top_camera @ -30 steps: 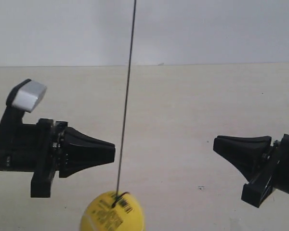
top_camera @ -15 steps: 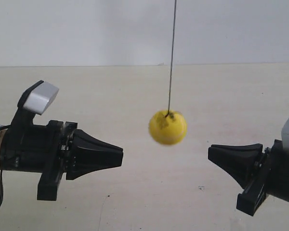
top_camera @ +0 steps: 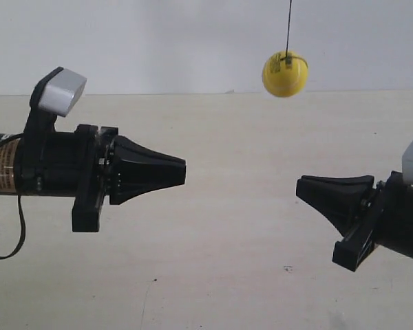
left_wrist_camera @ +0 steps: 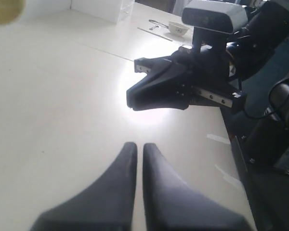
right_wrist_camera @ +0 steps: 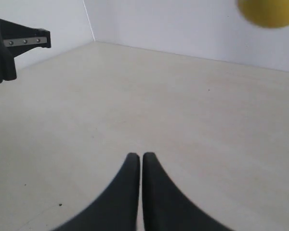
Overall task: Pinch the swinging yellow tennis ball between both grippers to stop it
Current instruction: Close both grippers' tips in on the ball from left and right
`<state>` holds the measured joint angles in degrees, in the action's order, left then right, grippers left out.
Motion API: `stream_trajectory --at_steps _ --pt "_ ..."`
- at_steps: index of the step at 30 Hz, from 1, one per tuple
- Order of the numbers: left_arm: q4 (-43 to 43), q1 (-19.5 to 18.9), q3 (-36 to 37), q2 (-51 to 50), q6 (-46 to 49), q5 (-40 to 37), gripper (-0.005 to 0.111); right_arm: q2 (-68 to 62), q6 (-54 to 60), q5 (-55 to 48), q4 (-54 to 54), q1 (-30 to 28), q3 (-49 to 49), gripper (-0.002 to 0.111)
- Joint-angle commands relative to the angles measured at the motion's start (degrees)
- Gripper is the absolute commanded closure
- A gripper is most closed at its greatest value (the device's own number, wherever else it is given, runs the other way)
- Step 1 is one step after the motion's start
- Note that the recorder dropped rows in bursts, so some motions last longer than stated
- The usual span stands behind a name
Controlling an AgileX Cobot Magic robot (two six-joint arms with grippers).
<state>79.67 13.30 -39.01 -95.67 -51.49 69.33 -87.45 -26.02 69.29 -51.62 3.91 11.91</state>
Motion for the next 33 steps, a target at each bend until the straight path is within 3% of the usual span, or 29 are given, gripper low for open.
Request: stream_trajectory --at_steps 1,7,12,21,33 --pt "-0.6 3.0 -2.6 -0.1 -0.8 0.6 0.102 -0.1 -0.4 0.7 0.2 0.1 0.4 0.108" --pt "-0.5 9.4 -4.1 -0.1 -0.8 -3.8 0.102 -0.1 -1.1 0.7 -0.2 0.7 0.8 0.108" --pt "-0.2 12.0 -4.1 -0.1 -0.8 -5.1 0.102 -0.1 -0.5 0.7 0.7 5.1 0.8 0.108" --pt "0.3 12.0 -4.1 -0.1 -0.8 -5.0 0.102 -0.1 3.1 0.7 8.1 12.7 0.9 0.108" --pt "0.2 12.0 -4.1 -0.5 0.1 -5.1 0.102 -0.1 1.0 0.7 7.0 12.8 4.8 0.108"
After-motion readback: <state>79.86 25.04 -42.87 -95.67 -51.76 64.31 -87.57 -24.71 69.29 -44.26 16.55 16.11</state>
